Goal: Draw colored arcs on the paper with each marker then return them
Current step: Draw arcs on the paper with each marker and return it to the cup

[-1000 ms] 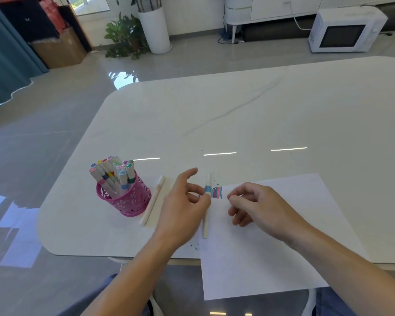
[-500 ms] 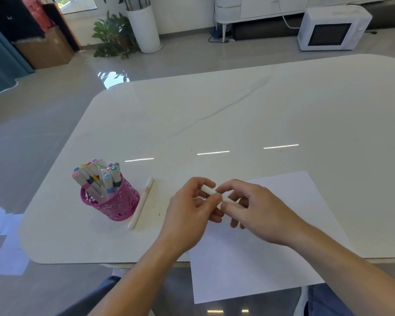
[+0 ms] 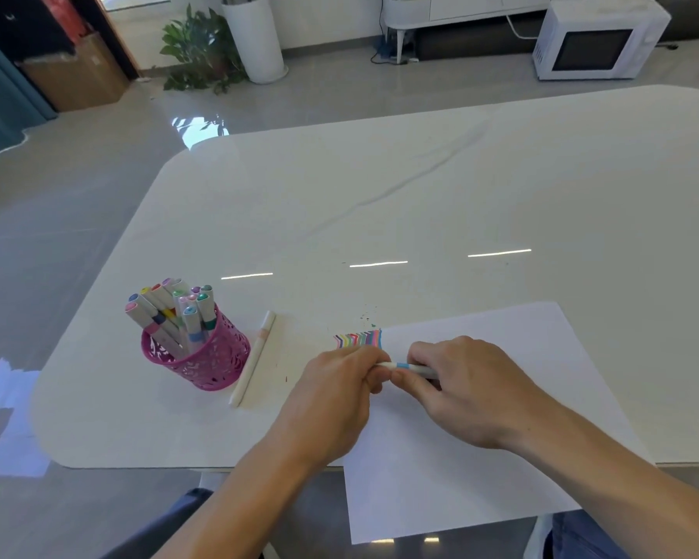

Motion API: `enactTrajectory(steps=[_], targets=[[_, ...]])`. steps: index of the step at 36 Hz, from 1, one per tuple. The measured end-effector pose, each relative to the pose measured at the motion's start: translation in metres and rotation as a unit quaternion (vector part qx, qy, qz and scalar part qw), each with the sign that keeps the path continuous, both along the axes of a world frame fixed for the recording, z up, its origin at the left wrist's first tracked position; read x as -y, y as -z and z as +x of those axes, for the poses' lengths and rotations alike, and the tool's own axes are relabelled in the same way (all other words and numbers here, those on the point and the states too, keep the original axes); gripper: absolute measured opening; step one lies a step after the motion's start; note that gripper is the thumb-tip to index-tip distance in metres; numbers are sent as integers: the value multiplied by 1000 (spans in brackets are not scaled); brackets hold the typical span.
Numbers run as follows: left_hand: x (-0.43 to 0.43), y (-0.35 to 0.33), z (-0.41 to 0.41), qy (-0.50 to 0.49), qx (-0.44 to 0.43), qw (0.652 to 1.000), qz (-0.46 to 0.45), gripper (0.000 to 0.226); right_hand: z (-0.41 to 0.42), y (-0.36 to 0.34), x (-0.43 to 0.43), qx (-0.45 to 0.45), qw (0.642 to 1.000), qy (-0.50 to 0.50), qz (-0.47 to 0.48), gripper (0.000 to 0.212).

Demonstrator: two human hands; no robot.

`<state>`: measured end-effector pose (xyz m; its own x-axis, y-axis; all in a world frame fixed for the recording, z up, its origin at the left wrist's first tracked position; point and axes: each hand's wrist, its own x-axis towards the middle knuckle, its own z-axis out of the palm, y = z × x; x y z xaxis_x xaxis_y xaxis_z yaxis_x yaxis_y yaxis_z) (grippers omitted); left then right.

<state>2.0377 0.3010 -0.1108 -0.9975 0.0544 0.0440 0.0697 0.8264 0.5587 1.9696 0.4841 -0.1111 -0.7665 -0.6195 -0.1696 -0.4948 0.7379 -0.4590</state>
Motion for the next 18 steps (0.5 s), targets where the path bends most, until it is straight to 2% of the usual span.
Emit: enactTrajectory(steps=[11,18], targets=[[-3,2,3,-29,-24,999,34,23,2,-4,4,-9,1000,10,0,62],[9,-2,-2,-65,-37,997,22,22,-11,-3,-3,82,992,94,-29,61]])
